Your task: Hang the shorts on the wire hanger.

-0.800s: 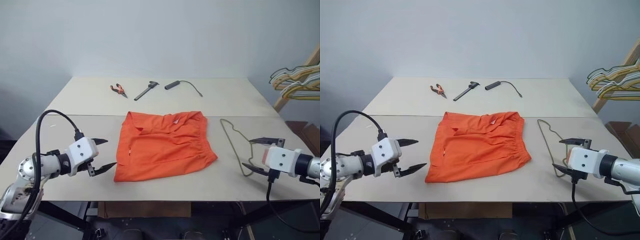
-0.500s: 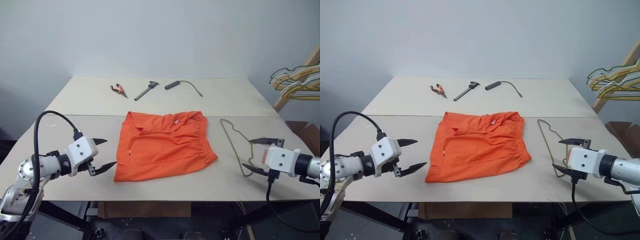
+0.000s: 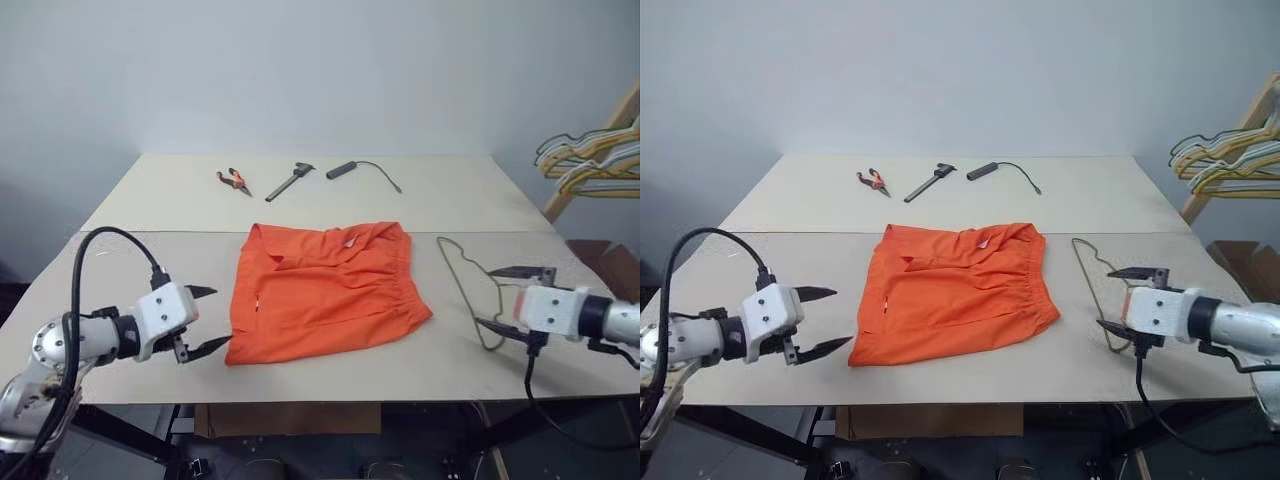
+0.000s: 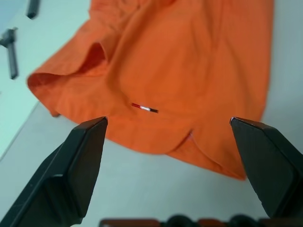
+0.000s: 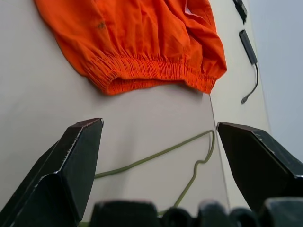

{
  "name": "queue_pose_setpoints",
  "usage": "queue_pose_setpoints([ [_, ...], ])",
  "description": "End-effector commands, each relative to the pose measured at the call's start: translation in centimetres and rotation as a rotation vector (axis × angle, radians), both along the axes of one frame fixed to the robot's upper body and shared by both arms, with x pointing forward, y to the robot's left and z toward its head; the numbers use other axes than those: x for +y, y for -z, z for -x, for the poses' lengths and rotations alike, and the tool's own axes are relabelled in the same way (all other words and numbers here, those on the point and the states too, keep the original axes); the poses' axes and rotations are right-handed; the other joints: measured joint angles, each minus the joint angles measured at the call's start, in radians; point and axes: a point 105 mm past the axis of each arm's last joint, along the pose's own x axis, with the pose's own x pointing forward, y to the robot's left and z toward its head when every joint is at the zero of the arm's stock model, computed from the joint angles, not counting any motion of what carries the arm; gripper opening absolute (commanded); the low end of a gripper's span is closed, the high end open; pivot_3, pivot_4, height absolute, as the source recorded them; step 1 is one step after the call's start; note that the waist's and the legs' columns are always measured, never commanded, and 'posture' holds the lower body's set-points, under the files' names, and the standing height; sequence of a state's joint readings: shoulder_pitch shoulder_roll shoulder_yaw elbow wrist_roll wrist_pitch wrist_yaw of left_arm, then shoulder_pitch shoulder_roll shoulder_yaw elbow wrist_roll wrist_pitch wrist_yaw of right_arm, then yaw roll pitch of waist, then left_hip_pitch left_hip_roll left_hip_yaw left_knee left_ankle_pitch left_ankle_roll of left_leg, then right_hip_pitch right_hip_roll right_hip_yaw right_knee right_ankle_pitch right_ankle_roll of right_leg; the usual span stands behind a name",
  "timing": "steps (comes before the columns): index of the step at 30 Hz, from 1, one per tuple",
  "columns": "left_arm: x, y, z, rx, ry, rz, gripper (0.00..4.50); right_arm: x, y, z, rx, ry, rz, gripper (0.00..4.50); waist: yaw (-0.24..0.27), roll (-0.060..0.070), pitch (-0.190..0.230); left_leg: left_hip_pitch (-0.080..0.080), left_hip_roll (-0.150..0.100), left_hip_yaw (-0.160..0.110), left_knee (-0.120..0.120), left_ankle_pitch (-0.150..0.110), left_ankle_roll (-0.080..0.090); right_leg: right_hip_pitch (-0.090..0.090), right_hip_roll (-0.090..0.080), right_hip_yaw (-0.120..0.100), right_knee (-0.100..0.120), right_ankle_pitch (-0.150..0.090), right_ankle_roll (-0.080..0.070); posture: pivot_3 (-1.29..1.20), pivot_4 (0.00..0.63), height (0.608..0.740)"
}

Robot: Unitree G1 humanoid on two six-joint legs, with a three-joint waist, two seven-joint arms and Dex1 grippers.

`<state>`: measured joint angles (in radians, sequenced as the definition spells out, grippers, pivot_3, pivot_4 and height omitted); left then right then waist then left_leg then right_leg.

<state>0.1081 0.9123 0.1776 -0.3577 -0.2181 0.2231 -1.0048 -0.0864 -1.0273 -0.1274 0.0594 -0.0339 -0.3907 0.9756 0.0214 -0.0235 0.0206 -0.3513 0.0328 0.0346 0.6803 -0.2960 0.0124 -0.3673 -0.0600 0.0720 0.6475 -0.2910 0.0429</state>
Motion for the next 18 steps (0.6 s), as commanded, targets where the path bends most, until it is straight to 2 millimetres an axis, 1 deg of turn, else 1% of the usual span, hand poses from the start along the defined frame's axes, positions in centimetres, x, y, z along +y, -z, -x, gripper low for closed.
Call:
queue_pose_setpoints([
  [1, -0.4, 0.0, 0.7, 0.031, 0.073, -0.039, 4.50, 0.8, 0.2, -1.0, -0.043, -0.076, 0.103, 4.46, -0.009, 0.000, 0.000, 0.000, 0.000, 0.001, 0.000, 0.000, 0.000, 0.000, 0.000, 0.000, 0.000, 0.000, 0.000, 0.05, 0.000, 0.740],
  [5, -0.5, 0.5, 1.2, 0.077, 0.109, -0.069, 4.50, 1.9, 1.4, -1.6, -0.031, -0.157, 0.163, 4.46, -0.010, 0.000, 0.000, 0.000, 0.000, 0.002, 0.000, 0.000, 0.000, -0.001, 0.000, 0.000, 0.000, 0.000, 0.000, 0.06, 0.000, 0.740],
  [10, -0.3, 0.7, 1.1, 0.081, 0.108, -0.071, 4.50, 4.2, 3.2, -1.5, -0.003, -0.282, 0.202, 4.46, -0.012, 0.000, 0.000, -0.001, 0.001, 0.001, 0.000, 0.000, 0.000, -0.002, 0.000, 0.000, 0.000, 0.000, 0.000, 0.05, 0.000, 0.740],
  [12, -0.4, 0.7, 1.0, 0.081, 0.113, -0.070, 4.50, 4.9, 4.0, -2.0, -0.011, -0.314, 0.228, 4.46, -0.016, 0.000, 0.000, -0.001, 0.001, 0.001, 0.000, 0.000, 0.000, -0.002, 0.000, 0.000, 0.000, 0.000, 0.000, 0.05, 0.000, 0.740],
  [15, -0.4, 0.7, 0.7, 0.079, 0.117, -0.064, 4.50, 5.7, 5.1, -3.3, -0.039, -0.338, 0.272, 4.46, -0.023, 0.000, 0.000, 0.000, 0.001, 0.001, 0.000, 0.000, 0.000, -0.002, 0.000, 0.000, 0.001, 0.001, -0.001, 0.04, 0.000, 0.740],
  [18, -0.4, 0.8, 0.5, 0.080, 0.119, -0.064, 4.50, 6.4, 5.5, -4.4, -0.058, -0.352, 0.281, 4.46, -0.029, 0.000, 0.000, 0.000, 0.000, 0.001, 0.000, 0.001, -0.001, -0.002, 0.000, 0.000, 0.001, 0.001, -0.001, 0.04, 0.000, 0.740],
])
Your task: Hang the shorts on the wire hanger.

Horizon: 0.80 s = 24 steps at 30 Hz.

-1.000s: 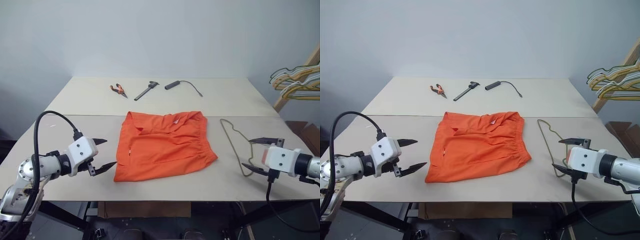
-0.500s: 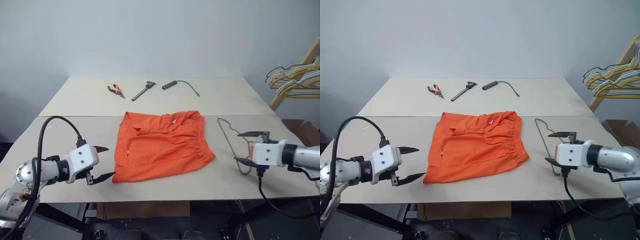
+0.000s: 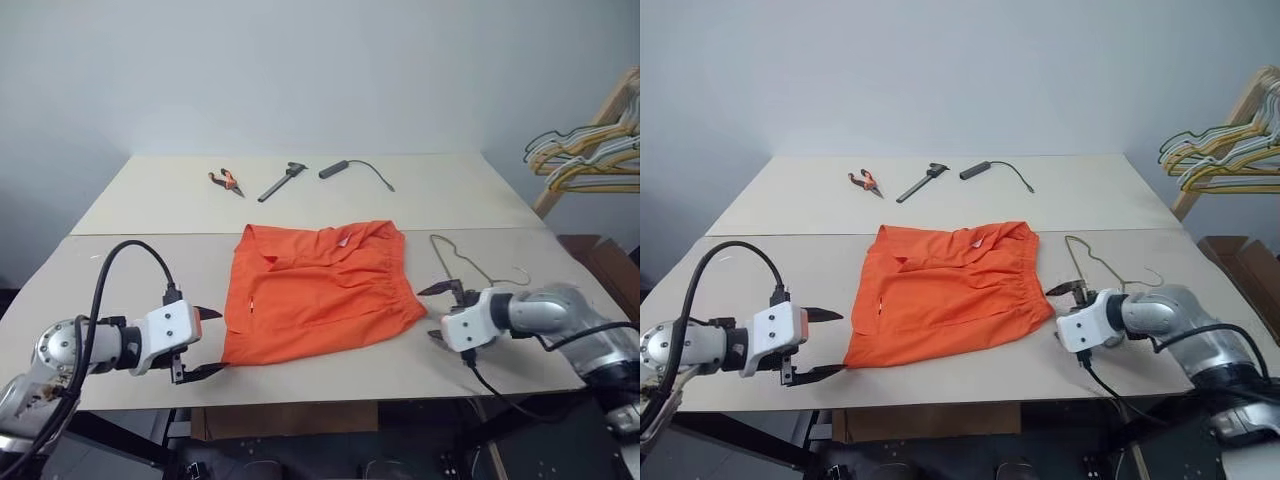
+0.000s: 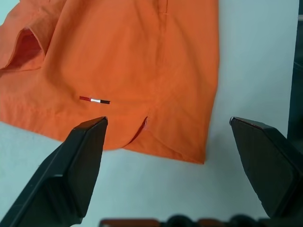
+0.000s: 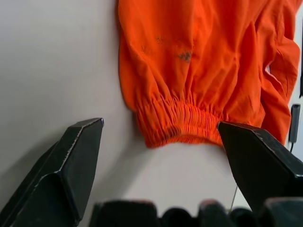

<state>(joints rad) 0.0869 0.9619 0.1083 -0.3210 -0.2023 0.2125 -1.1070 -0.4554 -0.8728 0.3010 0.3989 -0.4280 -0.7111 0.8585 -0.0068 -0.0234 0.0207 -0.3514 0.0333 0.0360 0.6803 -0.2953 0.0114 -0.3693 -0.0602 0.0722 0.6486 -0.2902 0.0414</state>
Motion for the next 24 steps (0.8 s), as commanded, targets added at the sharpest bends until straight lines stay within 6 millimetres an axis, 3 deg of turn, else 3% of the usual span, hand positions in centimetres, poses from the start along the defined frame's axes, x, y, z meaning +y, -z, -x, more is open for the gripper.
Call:
queue_pose_setpoints([
  [1, -0.1, -0.7, -0.4, -0.036, 0.020, 0.001, 4.50, 0.5, -0.7, -1.2, -0.062, -0.029, 0.008, 4.46, -0.003, 0.000, 0.000, 0.000, 0.000, 0.000, 0.000, 0.000, 0.000, 0.000, 0.000, 0.000, 0.000, 0.000, 0.000, 0.04, 0.000, 0.740],
  [2, -0.1, -0.6, -0.4, -0.034, 0.021, 0.000, 4.50, 0.5, -0.5, -1.4, -0.067, -0.039, 0.019, 4.46, -0.004, 0.000, 0.000, 0.000, 0.000, -0.001, 0.000, 0.000, 0.000, 0.000, 0.000, 0.000, 0.000, 0.000, 0.000, 0.04, 0.000, 0.740],
  [5, 0.0, -0.3, -0.4, -0.028, 0.024, -0.003, 4.50, 0.4, 0.3, -1.8, -0.052, -0.057, 0.060, 3.84, -0.008, 0.000, 0.000, -0.001, 0.000, -0.001, 0.000, 0.000, 0.000, -0.001, 0.000, 0.000, 0.000, 0.000, 0.000, 0.04, 0.000, 0.740],
  [12, -0.3, 0.6, -0.6, 0.008, 0.068, -0.010, 4.50, 0.9, 0.8, -1.6, -0.021, -0.088, 0.050, 1.37, -0.010, 0.000, 0.000, 0.001, 0.000, -0.002, 0.000, 0.000, 0.000, 0.000, 0.000, 0.000, 0.001, 0.000, 0.000, 0.04, 0.000, 0.740],
  [16, -0.8, 1.5, -1.7, 0.011, 0.133, -0.037, 4.50, 1.4, 0.8, -1.7, -0.016, -0.096, 0.043, 0.02, -0.014, 0.000, 0.000, 0.003, 0.000, -0.001, 0.000, 0.001, -0.001, 0.000, 0.000, 0.001, 0.003, 0.001, -0.001, 0.03, 0.000, 0.740],
  [24, -0.9, 4.1, -3.0, 0.064, 0.292, -0.177, 4.50, 1.9, 0.2, -2.2, -0.054, -0.085, 0.015, 0.02, -0.034, 0.000, 0.000, 0.003, -0.001, 0.000, 0.000, 0.002, -0.003, -0.001, 0.001, 0.001, 0.006, 0.001, -0.001, -0.03, 0.000, 0.740],
])
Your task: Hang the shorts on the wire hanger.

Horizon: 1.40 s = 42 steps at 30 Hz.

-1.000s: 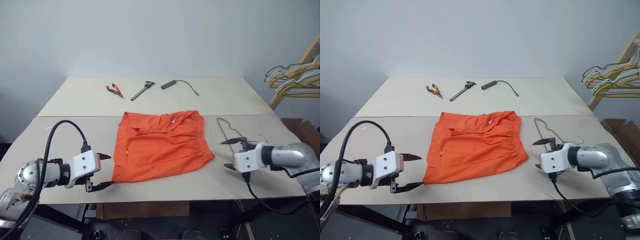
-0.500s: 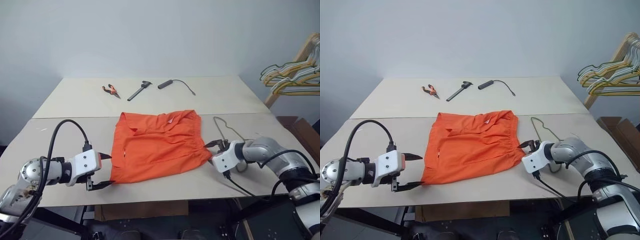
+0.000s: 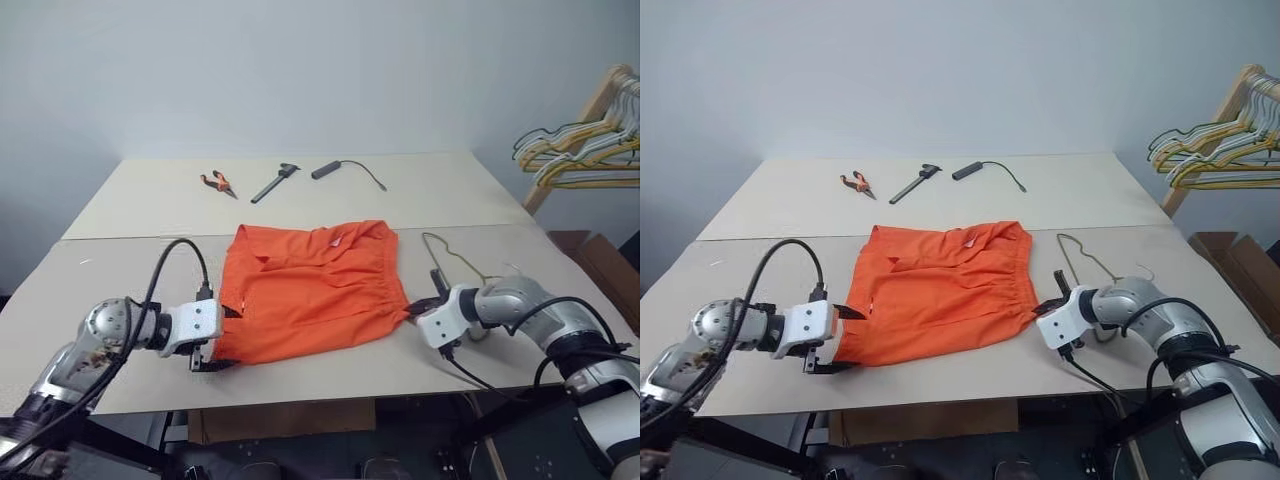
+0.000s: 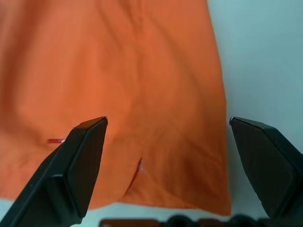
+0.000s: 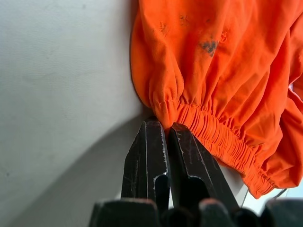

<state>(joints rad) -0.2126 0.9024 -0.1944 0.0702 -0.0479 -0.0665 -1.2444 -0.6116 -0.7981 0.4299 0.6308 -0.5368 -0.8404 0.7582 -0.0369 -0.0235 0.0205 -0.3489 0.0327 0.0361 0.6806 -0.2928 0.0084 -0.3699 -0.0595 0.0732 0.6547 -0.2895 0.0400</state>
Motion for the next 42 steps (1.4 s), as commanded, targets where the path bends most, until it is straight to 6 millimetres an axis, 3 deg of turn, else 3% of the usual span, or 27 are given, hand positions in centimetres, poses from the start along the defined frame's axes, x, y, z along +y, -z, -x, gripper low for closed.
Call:
queue_pose_setpoints([
  [1, 0.3, 0.3, -0.2, -0.001, 0.076, -0.069, 4.50, 0.3, -1.5, -0.7, -0.054, 0.000, -0.021, 0.02, -0.007, 0.000, 0.000, 0.000, 0.000, 0.000, 0.000, 0.000, 0.000, 0.000, 0.000, 0.000, 0.000, 0.000, 0.000, -0.03, 0.000, 0.740],
  [6, 0.1, 0.7, -1.3, -0.035, 0.038, -0.058, 4.50, 0.2, -1.7, -0.7, -0.061, 0.005, -0.021, 0.02, -0.022, 0.001, 0.000, 0.000, 0.000, -0.001, 0.000, 0.000, 0.000, 0.000, 0.000, 0.001, 0.001, 0.000, 0.000, -0.04, 0.000, 0.740],
  [9, 0.0, 1.1, -1.4, -0.034, 0.049, -0.068, 3.91, 0.3, -1.7, -0.7, -0.062, 0.007, -0.024, 0.00, -0.025, 0.001, -0.001, 0.001, 0.000, -0.002, 0.001, 0.001, 0.001, 0.001, -0.001, 0.002, 0.002, 0.000, 0.000, -0.04, 0.000, 0.740],
  [21, 0.1, 1.3, -1.4, -0.031, 0.050, -0.057, 0.07, 0.4, -2.1, -0.5, -0.067, 0.020, -0.048, 0.00, -0.035, 0.001, -0.001, 0.005, 0.000, -0.002, 0.002, 0.003, 0.002, 0.002, 0.000, 0.004, 0.008, 0.000, 0.000, -0.05, 0.000, 0.740],
  [27, 0.7, 0.3, -1.7, -0.104, 0.018, -0.065, 0.03, 0.9, -2.6, 1.1, -0.057, 0.026, -0.112, 0.00, -0.033, 0.001, -0.001, 0.003, 0.000, -0.002, 0.002, 0.003, 0.002, 0.001, 0.000, 0.004, 0.007, 0.000, 0.000, -0.02, 0.000, 0.740],
  [32, 1.8, -3.5, 1.3, -0.019, 0.054, -0.052, 0.03, 1.1, -5.2, 4.8, 0.037, -0.003, -0.153, 0.00, -0.032, 0.000, 0.001, -0.001, 0.003, -0.002, 0.002, 0.002, 0.002, -0.003, 0.000, 0.004, 0.008, 0.000, 0.000, 0.00, 0.000, 0.740],
  [34, 1.7, -4.4, 2.0, 0.003, 0.071, -0.057, 0.03, 1.3, -6.5, 5.0, 0.058, 0.012, -0.194, 0.00, -0.029, 0.000, 0.001, -0.002, 0.004, -0.003, 0.002, 0.002, 0.002, -0.004, -0.001, 0.003, 0.007, 0.000, 0.000, 0.00, 0.000, 0.740],
  [36, 1.2, -4.9, -0.9, -0.137, 0.012, -0.067, 0.03, 1.9, -8.3, 3.1, 0.061, 0.092, -0.286, 0.00, -0.023, 0.000, 0.003, 0.001, 0.004, -0.002, 0.002, 0.002, 0.002, -0.001, -0.001, 0.003, 0.007, 0.000, 0.001, 0.01, 0.000, 0.740],
  [38, 0.6, -5.3, -3.4, -0.235, -0.044, -0.058, 0.03, 2.2, -9.2, 1.5, 0.059, 0.150, -0.332, 0.00, -0.012, -0.001, 0.008, 0.014, 0.001, 0.000, 0.002, 0.004, 0.005, 0.013, -0.001, 0.004, 0.005, 0.000, 0.001, 0.01, 0.000, 0.740],
  [41, -0.8, -9.7, -12.5, -0.630, -0.311, 0.000, 0.03, 3.0, -12.8, -6.0, -0.161, 0.384, -0.483, 0.00, -0.002, -0.004, 0.011, 0.020, 0.001, -0.001, 0.002, 0.006, 0.007, 0.018, 0.002, 0.003, 0.003, 0.003, 0.001, 0.00, 0.000, 0.740],
  [42, -1.1, -11.1, -14.1, -0.713, -0.352, 0.011, 0.03, 3.2, -13.9, -7.5, -0.211, 0.433, -0.525, 0.00, 0.000, -0.008, 0.016, 0.023, -0.001, 0.000, 0.002, 0.009, 0.006, 0.018, 0.002, 0.002, 0.004, 0.004, 0.002, 0.00, 0.000, 0.740],
])
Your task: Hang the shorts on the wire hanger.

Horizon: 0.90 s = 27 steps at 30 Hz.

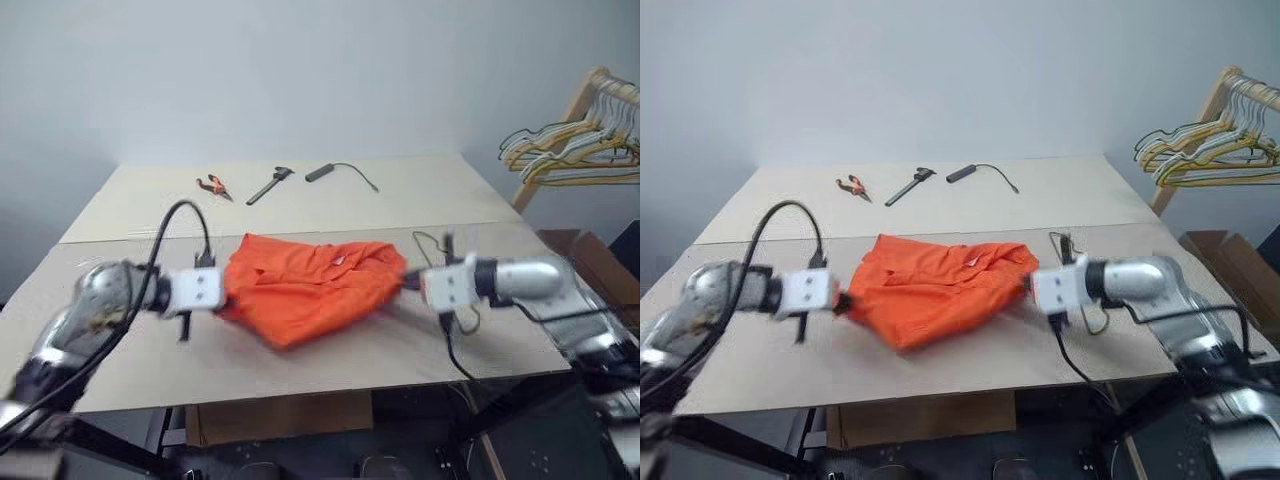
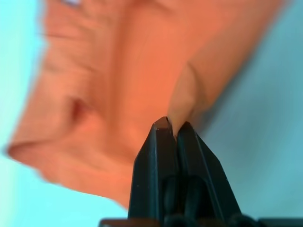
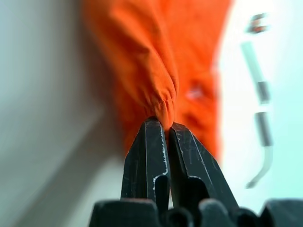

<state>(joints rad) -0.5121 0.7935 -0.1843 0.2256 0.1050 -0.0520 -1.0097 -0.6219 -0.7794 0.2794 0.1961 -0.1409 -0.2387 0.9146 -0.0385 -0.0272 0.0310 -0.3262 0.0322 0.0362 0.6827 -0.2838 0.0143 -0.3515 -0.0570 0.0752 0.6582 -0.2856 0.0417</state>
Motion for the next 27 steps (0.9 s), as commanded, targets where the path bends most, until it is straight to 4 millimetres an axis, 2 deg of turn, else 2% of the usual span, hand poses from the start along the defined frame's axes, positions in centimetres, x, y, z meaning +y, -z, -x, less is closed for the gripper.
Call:
queue_pose_setpoints([
  [1, -0.4, -7.9, -7.5, -0.472, -0.237, 0.044, 0.03, -0.2, -6.2, -7.0, -0.276, 0.306, -0.166, 0.00, 0.000, -0.006, 0.005, -0.003, 0.000, 0.000, -0.001, 0.005, 0.000, -0.002, 0.000, -0.001, -0.001, 0.004, 0.002, 0.00, 0.000, 0.740],
  [3, -0.2, -14.7, -9.4, -0.731, -0.371, 0.185, 0.03, -0.6, -11.5, -9.2, -0.509, 0.438, -0.292, 0.00, -0.002, -0.007, 0.005, -0.018, 0.000, -0.004, -0.002, 0.009, -0.003, -0.020, 0.000, -0.001, 0.001, 0.012, -0.002, 0.00, 0.000, 0.740],
  [4, 0.0, -17.1, -9.7, -0.822, -0.416, 0.244, 0.03, -0.8, -13.3, -9.6, -0.595, 0.476, -0.339, 0.00, -0.002, -0.008, 0.004, -0.030, -0.002, -0.005, -0.002, 0.009, -0.005, -0.032, -0.002, 0.000, 0.004, 0.012, -0.002, -0.01, 0.000, 0.740],
  [5, 0.6, -19.9, -9.4, -0.937, -0.464, 0.308, 0.03, -1.1, -15.5, -9.7, -0.688, 0.511, -0.399, 0.00, -0.004, -0.008, 0.003, -0.045, -0.003, -0.005, -0.001, 0.013, -0.011, -0.049, -0.003, 0.000, 0.008, 0.013, -0.001, -0.01, 0.000, 0.740],
  [6, 1.1, -22.6, -8.6, -1.014, -0.480, 0.374, 0.03, -1.2, -17.7, -9.1, -0.774, 0.505, -0.483, 0.00, -0.007, -0.009, 0.002, -0.063, -0.003, -0.005, -0.002, 0.023, -0.028, -0.068, -0.004, 0.000, 0.014, 0.014, -0.001, -0.01, 0.000, 0.740],
  [7, 1.7, -24.8, -7.4, -1.090, -0.467, 0.428, 0.03, -1.4, -19.4, -8.3, -0.835, 0.487, -0.564, 0.00, -0.008, -0.009, 0.002, -0.071, -0.003, -0.005, -0.003, 0.024, -0.030, -0.079, -0.005, -0.002, 0.018, 0.014, -0.001, -0.01, 0.000, 0.740],
  [9, 2.7, -27.1, -5.5, -1.188, -0.449, 0.472, 0.03, -1.5, -20.9, -6.9, -0.900, 0.440, -0.642, 0.00, -0.024, -0.009, 0.002, -0.075, -0.004, -0.004, -0.005, 0.023, -0.029, -0.089, -0.007, -0.004, 0.027, 0.014, -0.001, -0.01, 0.000, 0.740],
  [10, 2.7, -27.1, -4.6, -1.180, -0.404, 0.485, 0.03, -1.6, -20.9, -6.3, -0.918, 0.415, -0.659, 0.00, -0.034, -0.009, 0.002, -0.076, -0.004, -0.004, -0.007, 0.022, -0.028, -0.091, -0.007, -0.006, 0.026, 0.014, -0.001, -0.01, 0.000, 0.740],
  [12, 2.6, -25.8, -3.5, -1.100, -0.320, 0.489, 0.03, -1.5, -19.8, -5.5, -0.907, 0.373, -0.647, 0.00, -0.047, -0.008, 0.001, -0.078, -0.004, -0.005, -0.008, 0.020, -0.027, -0.093, -0.007, -0.007, 0.024, 0.014, -0.001, -0.01, 0.000, 0.740],
  [14, 2.2, -22.5, -2.5, -0.949, -0.225, 0.430, 0.03, -1.3, -17.0, -5.2, -0.832, 0.330, -0.583, 0.00, -0.059, -0.007, 0.000, -0.078, -0.004, -0.007, -0.008, 0.017, -0.025, -0.089, -0.006, -0.007, 0.022, 0.014, -0.001, 0.00, 0.000, 0.740],
  [19, 1.7, -13.1, 1.2, -0.508, -0.093, 0.320, 0.03, -0.1, -7.4, -3.9, -0.594, 0.173, -0.313, 0.00, -0.065, -0.007, 0.001, -0.078, -0.004, -0.006, -0.002, 0.016, -0.024, -0.074, -0.007, -0.007, 0.000, 0.014, 0.002, 0.00, 0.000, 0.740],
  [21, 1.7, -8.8, 3.3, -0.311, -0.038, 0.231, 0.03, -0.1, -3.0, -3.1, -0.518, 0.096, -0.145, 0.00, -0.065, -0.006, 0.002, -0.072, -0.004, -0.006, -0.001, 0.011, -0.012, -0.069, -0.006, -0.006, 0.002, 0.016, 0.004, 0.00, 0.000, 0.740],
  [22, 1.9, -7.3, 4.1, -0.238, -0.038, 0.206, 0.03, -0.2, -1.4, -2.7, -0.499, 0.068, -0.080, 0.00, -0.064, -0.006, 0.002, -0.071, -0.004, -0.005, 0.000, 0.011, -0.011, -0.069, -0.006, -0.005, 0.000, 0.017, 0.003, 0.00, 0.000, 0.740],
  [25, 2.4, -2.7, 6.6, -0.062, -0.002, 0.032, 0.03, -0.8, 3.2, -1.2, -0.403, -0.024, 0.082, 0.00, -0.059, -0.004, 0.005, -0.049, -0.002, -0.002, -0.001, 0.013, -0.008, -0.050, -0.003, -0.004, 0.002, 0.018, 0.001, 0.01, 0.000, 0.740],
  [27, 2.3, -1.0, 8.1, 0.020, 0.042, -0.036, 0.03, -1.2, 5.0, 0.1, -0.350, -0.106, 0.167, 0.00, -0.056, -0.003, 0.007, -0.030, -0.001, 0.003, -0.005, 0.013, -0.008, -0.032, -0.002, -0.004, 0.000, 0.017, -0.002, 0.01, 0.000, 0.740],
])
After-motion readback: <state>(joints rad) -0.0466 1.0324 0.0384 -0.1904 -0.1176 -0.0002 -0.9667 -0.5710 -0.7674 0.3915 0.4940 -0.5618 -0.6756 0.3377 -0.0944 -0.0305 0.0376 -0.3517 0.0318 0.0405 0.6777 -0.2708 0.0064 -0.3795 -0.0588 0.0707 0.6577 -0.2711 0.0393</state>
